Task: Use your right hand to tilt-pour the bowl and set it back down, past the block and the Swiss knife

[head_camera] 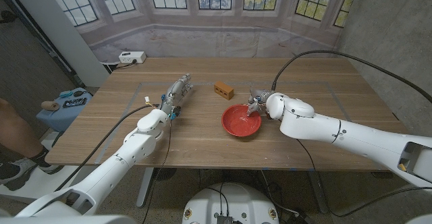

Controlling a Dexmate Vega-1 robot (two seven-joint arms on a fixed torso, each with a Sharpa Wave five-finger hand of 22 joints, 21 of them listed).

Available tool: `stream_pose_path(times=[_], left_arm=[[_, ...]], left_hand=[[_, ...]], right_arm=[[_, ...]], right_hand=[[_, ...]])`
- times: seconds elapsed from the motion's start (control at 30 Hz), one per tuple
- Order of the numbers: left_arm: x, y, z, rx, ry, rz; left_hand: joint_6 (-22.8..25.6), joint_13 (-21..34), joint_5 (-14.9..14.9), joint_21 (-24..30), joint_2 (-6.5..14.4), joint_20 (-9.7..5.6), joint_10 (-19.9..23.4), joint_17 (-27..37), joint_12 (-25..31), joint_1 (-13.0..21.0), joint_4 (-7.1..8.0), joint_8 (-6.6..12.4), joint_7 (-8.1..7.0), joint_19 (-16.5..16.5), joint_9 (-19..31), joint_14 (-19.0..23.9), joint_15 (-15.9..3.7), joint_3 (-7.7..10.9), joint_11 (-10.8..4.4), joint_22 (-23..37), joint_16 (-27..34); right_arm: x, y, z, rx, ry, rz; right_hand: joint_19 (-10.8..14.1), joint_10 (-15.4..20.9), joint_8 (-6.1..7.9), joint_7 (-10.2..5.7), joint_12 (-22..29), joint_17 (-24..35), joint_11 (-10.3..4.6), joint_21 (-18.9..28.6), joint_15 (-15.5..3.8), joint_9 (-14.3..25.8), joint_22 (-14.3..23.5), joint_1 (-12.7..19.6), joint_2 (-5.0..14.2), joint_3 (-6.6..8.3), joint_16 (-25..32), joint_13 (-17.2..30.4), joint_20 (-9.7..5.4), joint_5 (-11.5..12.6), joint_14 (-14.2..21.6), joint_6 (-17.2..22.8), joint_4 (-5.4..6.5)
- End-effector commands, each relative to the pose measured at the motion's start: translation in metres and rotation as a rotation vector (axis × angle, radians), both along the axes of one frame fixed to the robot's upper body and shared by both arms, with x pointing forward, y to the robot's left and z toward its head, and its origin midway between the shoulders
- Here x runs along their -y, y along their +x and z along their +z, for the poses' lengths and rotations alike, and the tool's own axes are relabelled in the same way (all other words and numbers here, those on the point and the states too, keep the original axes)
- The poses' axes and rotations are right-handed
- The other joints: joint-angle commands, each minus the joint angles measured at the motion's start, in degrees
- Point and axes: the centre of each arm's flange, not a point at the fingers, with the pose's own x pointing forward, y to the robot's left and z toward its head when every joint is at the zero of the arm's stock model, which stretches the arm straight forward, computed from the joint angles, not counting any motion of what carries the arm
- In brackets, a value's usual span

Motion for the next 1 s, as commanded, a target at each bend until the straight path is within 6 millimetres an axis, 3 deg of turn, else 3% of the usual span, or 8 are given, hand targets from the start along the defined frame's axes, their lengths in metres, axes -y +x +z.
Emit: stream_pose_path(times=[0.03,1.0], left_arm=[[0.0,0.002,0.0,-0.006,0.002,-0.009],[-0.003,-0.001,-0.005,-0.011,0.007,-0.017]], left_hand=[[0.45,0.06,0.38,0.33,-8.52,0.21,0.88,0.27,0.33,-7.65,-0.25,0.29,-0.14,0.57,0.34,0.35,0.02,0.34,0.21,0.26,0.39],[1.02,0.1,0.41,0.24,-8.61,0.35,1.83,0.25,0.4,-7.68,-0.42,0.2,-0.13,0.75,0.35,0.91,0.08,0.48,0.13,0.26,0.29]], right_arm=[[0.002,-0.008,0.003,0.014,0.039,0.013],[-0.001,-0.032,0.012,0.113,0.09,0.043]], right_hand=[[0.21,1.79,0.34,-0.23,0.32,0.37,-1.21,0.36,-2.25,0.2,0.22,0.4,0.13,0.15,-0.28,0.25,-4.13,0.12,0.76,0.49,0.43],[0.08,2.0,0.18,-0.38,0.07,1.51,-1.32,1.17,-2.27,0.07,0.36,0.66,0.42,-0.25,-1.38,0.33,-4.63,0.82,1.73,0.83,0.52]])
